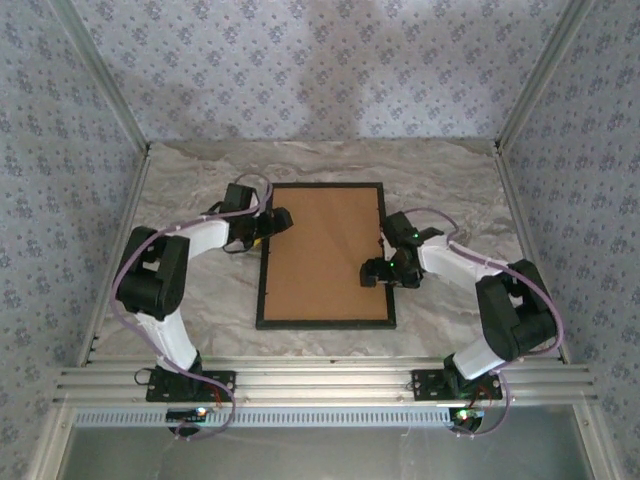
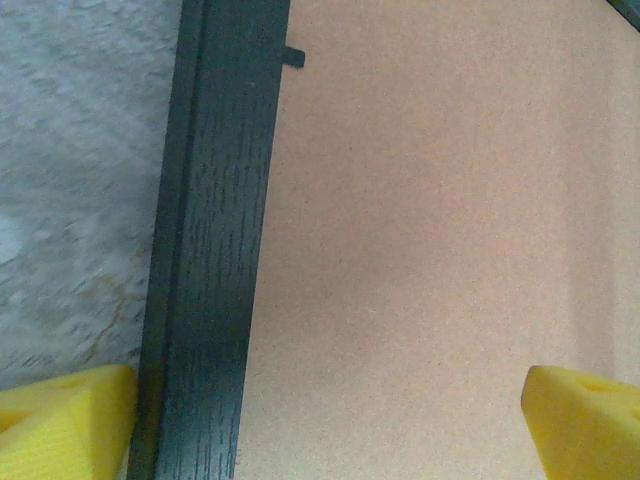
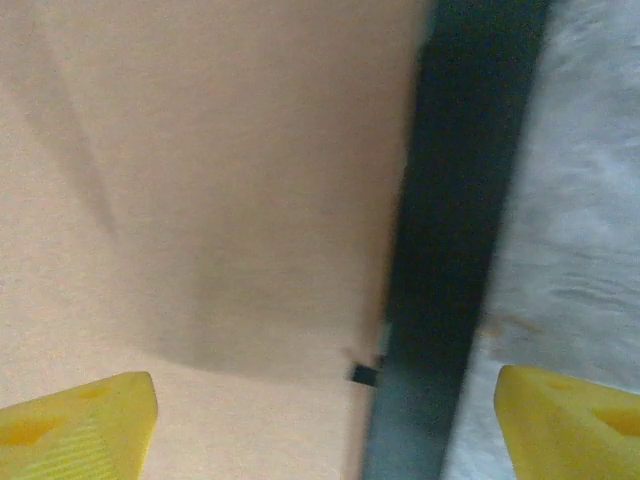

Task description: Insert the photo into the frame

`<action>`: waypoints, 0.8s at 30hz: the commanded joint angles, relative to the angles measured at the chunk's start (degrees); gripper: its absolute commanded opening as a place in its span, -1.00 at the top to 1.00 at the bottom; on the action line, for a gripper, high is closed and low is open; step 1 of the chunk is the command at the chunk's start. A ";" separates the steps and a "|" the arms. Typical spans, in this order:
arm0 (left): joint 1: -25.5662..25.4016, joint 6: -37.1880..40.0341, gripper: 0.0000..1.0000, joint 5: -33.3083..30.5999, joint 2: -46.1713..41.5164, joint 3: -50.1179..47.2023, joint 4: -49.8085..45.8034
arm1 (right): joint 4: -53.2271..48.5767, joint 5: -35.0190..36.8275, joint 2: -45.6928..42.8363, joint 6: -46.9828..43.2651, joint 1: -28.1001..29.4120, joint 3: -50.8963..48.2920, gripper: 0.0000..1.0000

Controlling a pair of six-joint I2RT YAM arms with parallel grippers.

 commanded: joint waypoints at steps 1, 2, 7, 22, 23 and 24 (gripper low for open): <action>-1.07 -0.32 -0.95 3.70 2.01 5.15 1.73 | 3.37 -3.67 0.86 3.20 2.47 -0.45 -0.75; -1.17 -0.17 -0.95 4.00 2.62 6.57 1.53 | 3.81 -4.05 0.73 3.71 3.24 -0.45 -0.74; -1.62 0.90 -0.95 5.79 8.86 16.87 -0.59 | 7.16 -7.60 0.18 7.93 7.46 -0.35 -0.71; 5.42 10.42 -0.97 -4.97 8.69 32.15 -20.88 | 5.92 -8.78 0.42 -0.56 -11.81 7.76 -0.77; 5.43 11.14 -0.97 -6.68 6.75 30.81 -22.26 | 5.50 -8.15 2.26 -1.51 -13.82 10.15 -0.77; 5.35 11.81 -0.97 -8.02 4.59 28.86 -23.53 | 5.50 -7.65 4.09 -2.43 -15.78 12.65 -0.78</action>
